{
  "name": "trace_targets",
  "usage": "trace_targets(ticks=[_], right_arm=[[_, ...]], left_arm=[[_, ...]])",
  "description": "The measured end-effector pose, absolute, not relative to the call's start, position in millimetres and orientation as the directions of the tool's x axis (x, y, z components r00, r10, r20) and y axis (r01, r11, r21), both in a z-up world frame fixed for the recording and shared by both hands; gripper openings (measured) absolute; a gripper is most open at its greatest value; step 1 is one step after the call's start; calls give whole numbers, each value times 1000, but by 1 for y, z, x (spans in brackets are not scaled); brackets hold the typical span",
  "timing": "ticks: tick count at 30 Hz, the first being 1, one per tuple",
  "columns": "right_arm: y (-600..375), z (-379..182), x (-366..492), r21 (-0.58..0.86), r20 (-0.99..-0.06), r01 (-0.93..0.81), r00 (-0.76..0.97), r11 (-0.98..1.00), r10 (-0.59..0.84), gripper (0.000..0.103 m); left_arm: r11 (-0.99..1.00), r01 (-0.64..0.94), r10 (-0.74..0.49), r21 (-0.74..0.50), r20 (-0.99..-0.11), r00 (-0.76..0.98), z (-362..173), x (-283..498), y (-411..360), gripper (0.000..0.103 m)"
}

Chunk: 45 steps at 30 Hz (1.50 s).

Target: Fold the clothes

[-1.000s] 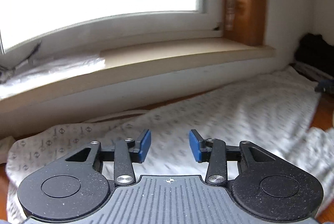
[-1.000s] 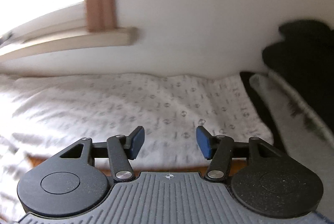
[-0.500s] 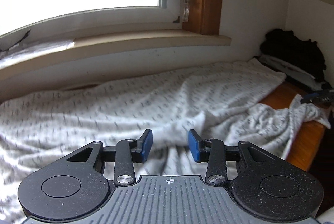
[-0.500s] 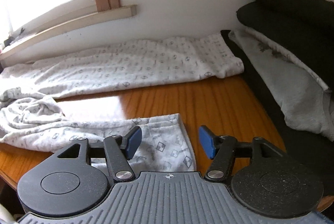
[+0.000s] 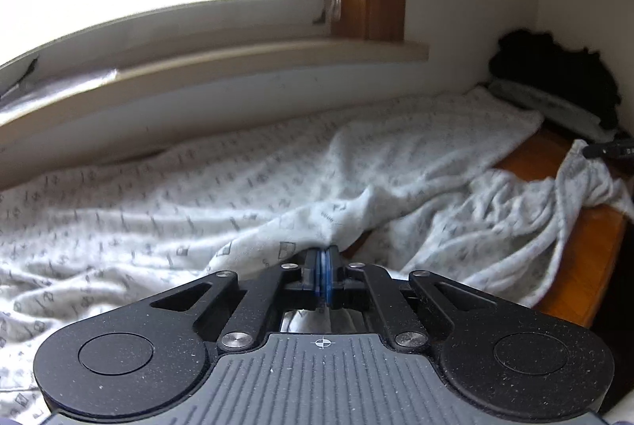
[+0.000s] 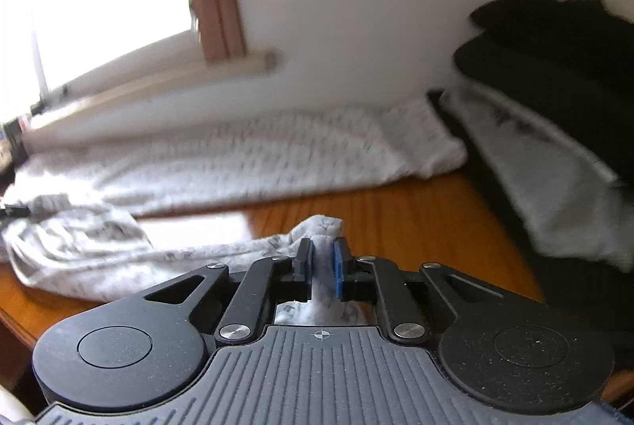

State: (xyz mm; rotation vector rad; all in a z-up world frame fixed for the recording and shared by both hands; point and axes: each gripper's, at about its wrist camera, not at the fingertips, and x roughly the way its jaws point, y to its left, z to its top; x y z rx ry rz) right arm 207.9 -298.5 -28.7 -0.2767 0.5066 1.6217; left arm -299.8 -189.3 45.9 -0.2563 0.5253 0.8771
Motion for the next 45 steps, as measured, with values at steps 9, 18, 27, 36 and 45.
trace_targets(ticks=[9,18,27,36,45], right_arm=[[-319,-2,224,163,-407,-987,-65,3,911,11],[-294,-26,215,147,-467,-988,-21,54,884,11],[-291,-22,211,132,-472,-989,-6,64,882,11],[-317,7,215,158,-398,-987,-24,43,917,10],[-361,78,219,159,-290,-987,-46,0,956,10]], left_arm=[[599,-801,689,6,-513,512,71,-316,-188,22],[657,-752,665,53,-510,545,69,-333,-227,30],[707,-695,619,128,-588,521,52,-300,-240,39],[701,-711,602,66,-588,540,53,-311,-231,3],[713,-700,637,42,-456,622,132,-341,-247,3]])
